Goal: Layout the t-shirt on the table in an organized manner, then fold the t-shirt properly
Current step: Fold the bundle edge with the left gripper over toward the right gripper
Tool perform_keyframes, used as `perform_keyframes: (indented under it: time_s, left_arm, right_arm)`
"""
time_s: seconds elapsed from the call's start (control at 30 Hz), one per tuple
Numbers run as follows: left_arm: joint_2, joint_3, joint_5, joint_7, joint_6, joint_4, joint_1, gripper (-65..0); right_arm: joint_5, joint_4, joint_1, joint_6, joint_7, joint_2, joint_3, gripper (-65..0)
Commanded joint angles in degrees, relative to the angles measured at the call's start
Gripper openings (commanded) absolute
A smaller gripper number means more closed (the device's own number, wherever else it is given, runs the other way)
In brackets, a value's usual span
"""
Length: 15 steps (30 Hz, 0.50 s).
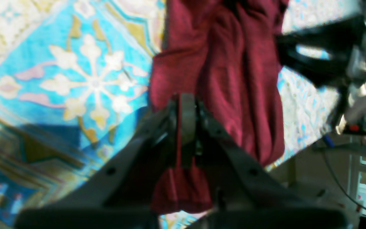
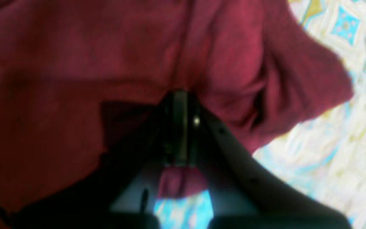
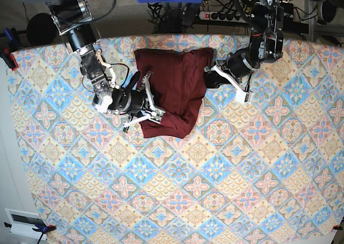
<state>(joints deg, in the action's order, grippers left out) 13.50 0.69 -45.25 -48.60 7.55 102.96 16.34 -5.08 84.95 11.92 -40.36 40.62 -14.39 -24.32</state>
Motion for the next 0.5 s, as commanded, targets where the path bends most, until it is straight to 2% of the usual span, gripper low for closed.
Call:
perform_keyframes:
  time_s: [0.0, 0.07, 0.2, 0.3, 0.47]
  left_arm:
    - [0.26, 0.23, -0.86, 0.82, 0.58, 1.17, -0.03, -65.0]
    - [0.26, 0.23, -0.86, 0.82, 0.58, 1.17, 0.59, -65.0]
    - [0.17, -0.03, -0.86, 0.82, 0.58, 1.26, 0.85, -65.0]
    - [0.17, -0.03, -0.86, 0.82, 0.58, 1.26, 0.67, -65.0]
    - [0.17, -0.03, -0.94, 0.82, 0.58, 1.26, 0.76, -65.0]
  right_arm:
    - [-0.59, -1.39, 1.04, 0.36, -1.63, -0.33, 0.36, -65.0]
    - [-0.50, -4.90, 1.13, 0.36, -3.48, -0.24, 0.80, -65.0]
    - [-0.50, -9.30, 5.97, 0.36, -7.17, 2.22, 1.24, -65.0]
    - [-0.41, -10.97, 8.60, 0.36, -9.37, 3.45, 4.58, -65.0]
    - [-0.32, -11.23, 8.78, 0.36, -10.95, 3.62, 10.12, -65.0]
